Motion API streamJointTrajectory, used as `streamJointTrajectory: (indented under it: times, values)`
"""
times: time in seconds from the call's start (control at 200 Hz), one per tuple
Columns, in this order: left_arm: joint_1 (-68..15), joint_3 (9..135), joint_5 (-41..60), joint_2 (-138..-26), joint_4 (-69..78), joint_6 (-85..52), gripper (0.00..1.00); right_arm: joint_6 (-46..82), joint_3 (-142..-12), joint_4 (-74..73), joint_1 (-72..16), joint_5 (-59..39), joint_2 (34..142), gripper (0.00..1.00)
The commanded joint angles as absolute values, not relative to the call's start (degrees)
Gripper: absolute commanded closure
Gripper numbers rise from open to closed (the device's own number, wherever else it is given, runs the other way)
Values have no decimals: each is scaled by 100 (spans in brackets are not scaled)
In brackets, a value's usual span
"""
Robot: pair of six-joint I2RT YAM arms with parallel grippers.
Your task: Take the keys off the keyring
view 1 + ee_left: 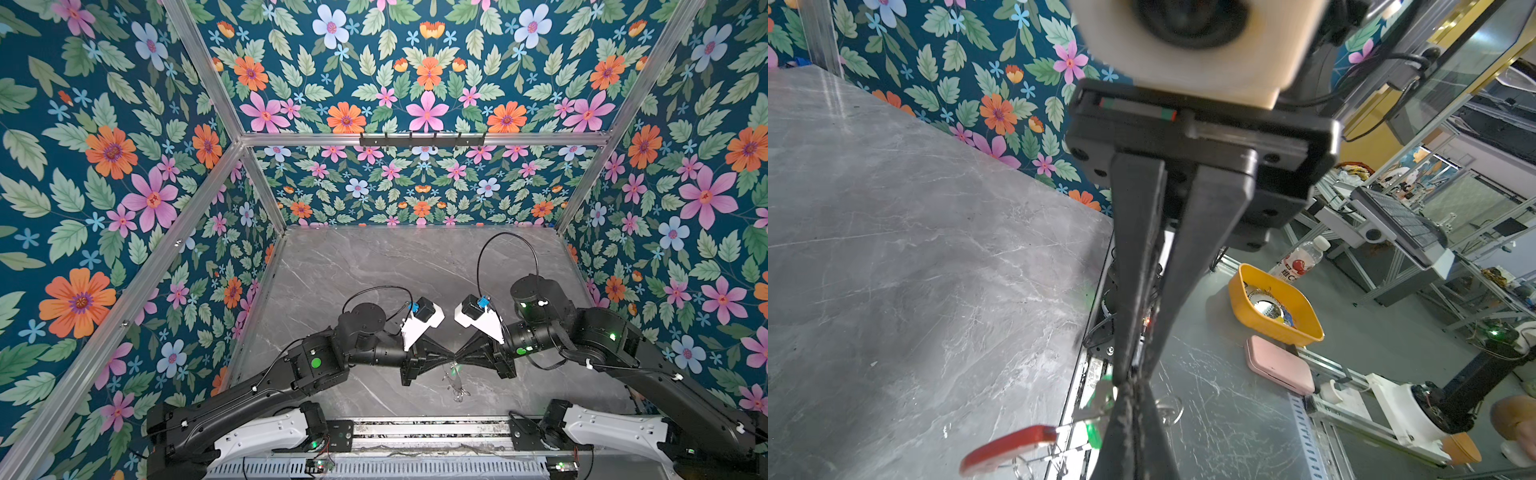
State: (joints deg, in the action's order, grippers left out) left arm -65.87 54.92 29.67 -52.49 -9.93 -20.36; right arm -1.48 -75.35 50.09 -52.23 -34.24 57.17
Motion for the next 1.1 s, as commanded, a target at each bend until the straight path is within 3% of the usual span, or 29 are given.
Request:
streamJointTrajectory:
  times: [0.0,0.165,0.355,0.675,0.92,1.095]
  values:
    - [-6589,5403,2680,-5162,-525,-1960,100,12,-7414,4197,-5224,-3237,5491,65]
    - [-6575,5378,2529,-5133,-486,-1996,100,301,-6624,3136,-5229,-2727,4772,54]
    - [-6585,5303,2338,-4993,-408,-2082,100,641,-5327,2081,-5230,-2270,3849,52]
    - [-6584,5203,2437,-4938,-202,-2153,100,883,-4497,1285,-5229,-2965,3733,47]
    - [-6586,5220,2469,-4971,-149,-2170,100,860,-4459,1228,-5230,-3214,3931,49]
    - [-6586,5239,2527,-5001,-105,-2164,100,826,-4447,1248,-5225,-3238,3953,57]
